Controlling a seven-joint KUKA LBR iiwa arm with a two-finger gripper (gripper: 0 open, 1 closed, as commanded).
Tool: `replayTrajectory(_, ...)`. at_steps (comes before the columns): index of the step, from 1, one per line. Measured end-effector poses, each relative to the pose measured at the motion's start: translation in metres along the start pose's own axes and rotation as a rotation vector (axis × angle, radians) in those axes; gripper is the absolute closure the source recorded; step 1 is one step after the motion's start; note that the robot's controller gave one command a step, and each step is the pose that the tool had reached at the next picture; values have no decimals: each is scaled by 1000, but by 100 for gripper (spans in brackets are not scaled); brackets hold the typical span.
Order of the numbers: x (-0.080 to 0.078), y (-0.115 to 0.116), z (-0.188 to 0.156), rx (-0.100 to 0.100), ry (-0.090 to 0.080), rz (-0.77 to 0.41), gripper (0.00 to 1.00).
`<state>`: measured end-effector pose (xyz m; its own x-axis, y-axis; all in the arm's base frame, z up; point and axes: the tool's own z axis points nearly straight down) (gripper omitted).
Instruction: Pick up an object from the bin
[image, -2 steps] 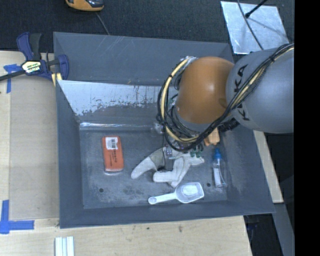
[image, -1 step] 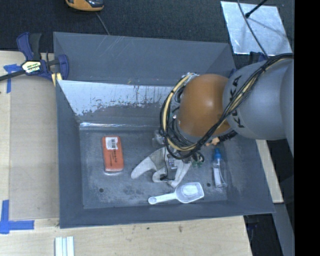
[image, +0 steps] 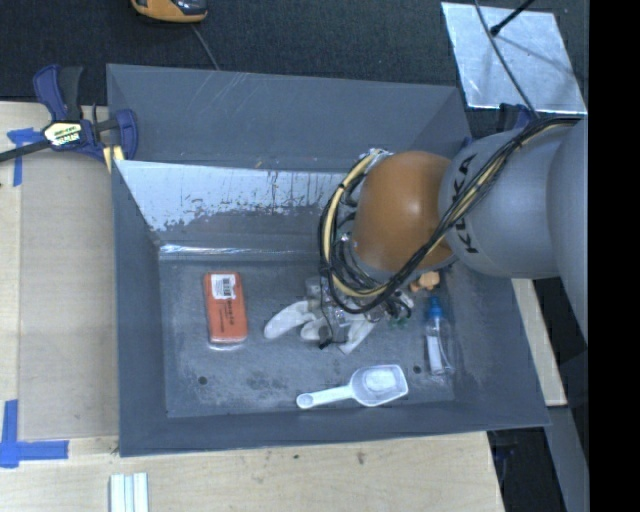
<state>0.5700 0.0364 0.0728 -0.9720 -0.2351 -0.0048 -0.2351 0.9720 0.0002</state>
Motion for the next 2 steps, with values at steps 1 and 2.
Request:
replayTrajectory(1,0,0,0,0,0,0,100)
replayTrajectory(2,0,0,0,0,0,1,100)
